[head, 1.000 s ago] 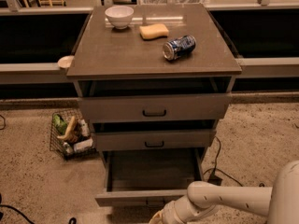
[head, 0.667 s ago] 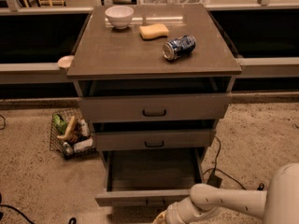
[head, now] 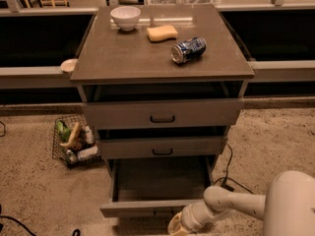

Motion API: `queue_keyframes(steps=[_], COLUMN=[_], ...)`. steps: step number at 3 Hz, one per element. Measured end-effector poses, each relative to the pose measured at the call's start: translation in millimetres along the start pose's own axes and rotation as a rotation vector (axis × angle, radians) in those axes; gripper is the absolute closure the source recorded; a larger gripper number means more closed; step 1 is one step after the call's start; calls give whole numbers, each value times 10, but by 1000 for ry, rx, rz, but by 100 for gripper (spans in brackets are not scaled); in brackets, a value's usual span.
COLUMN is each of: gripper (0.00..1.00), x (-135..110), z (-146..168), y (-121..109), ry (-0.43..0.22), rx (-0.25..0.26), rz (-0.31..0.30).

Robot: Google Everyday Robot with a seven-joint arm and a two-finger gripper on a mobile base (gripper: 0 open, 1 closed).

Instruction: Close bottom drawer

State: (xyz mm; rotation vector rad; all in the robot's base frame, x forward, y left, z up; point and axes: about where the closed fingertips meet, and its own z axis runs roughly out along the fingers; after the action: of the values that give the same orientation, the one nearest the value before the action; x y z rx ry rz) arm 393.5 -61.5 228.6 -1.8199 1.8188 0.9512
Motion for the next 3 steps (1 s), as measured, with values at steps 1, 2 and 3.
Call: queue_keyframes(steps=[1,2,3], gripper=[100,100,82], x=[258,499,669], z=[-110,-185,-178], y=[-334,-638,-769], ry=[-8,-7,7], rx=[16,29,40], rz=[-36,-45,-30])
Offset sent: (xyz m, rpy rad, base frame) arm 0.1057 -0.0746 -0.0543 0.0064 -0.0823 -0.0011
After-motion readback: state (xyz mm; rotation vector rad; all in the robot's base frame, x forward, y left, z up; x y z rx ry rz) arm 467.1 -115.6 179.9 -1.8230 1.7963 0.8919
